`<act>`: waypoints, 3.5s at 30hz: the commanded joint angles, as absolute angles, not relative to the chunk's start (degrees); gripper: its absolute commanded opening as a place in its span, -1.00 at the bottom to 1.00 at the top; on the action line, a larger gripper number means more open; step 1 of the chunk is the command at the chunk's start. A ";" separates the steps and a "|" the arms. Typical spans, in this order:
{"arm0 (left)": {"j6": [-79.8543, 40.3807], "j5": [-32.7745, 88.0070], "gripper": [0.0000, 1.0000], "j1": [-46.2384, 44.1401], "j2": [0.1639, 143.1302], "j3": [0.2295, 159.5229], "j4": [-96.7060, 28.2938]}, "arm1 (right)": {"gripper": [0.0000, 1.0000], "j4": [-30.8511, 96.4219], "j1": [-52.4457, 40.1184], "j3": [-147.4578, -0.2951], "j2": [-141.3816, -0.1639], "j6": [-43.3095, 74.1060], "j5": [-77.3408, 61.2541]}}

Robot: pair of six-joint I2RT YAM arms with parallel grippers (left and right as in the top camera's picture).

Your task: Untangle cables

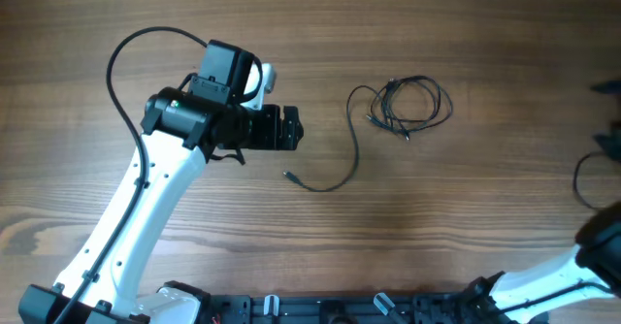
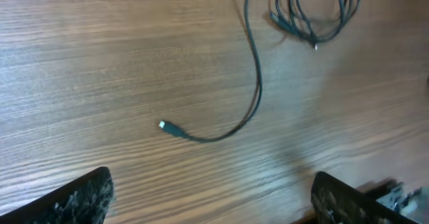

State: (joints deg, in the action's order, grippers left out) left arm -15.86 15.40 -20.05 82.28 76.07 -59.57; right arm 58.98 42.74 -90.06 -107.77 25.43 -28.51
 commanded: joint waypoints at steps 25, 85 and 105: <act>-16.75 16.03 1.00 -0.14 81.43 76.07 -68.53 | 0.10 50.48 -12.05 -77.84 -108.57 -9.58 -15.59; -16.91 16.03 1.00 -0.16 81.43 76.07 -69.34 | -0.91 75.07 -12.05 -112.33 -100.88 1.56 -17.23; -11.84 19.53 0.97 -3.36 81.43 76.07 -70.98 | -0.91 57.08 -12.05 -148.40 -83.37 1.54 -17.28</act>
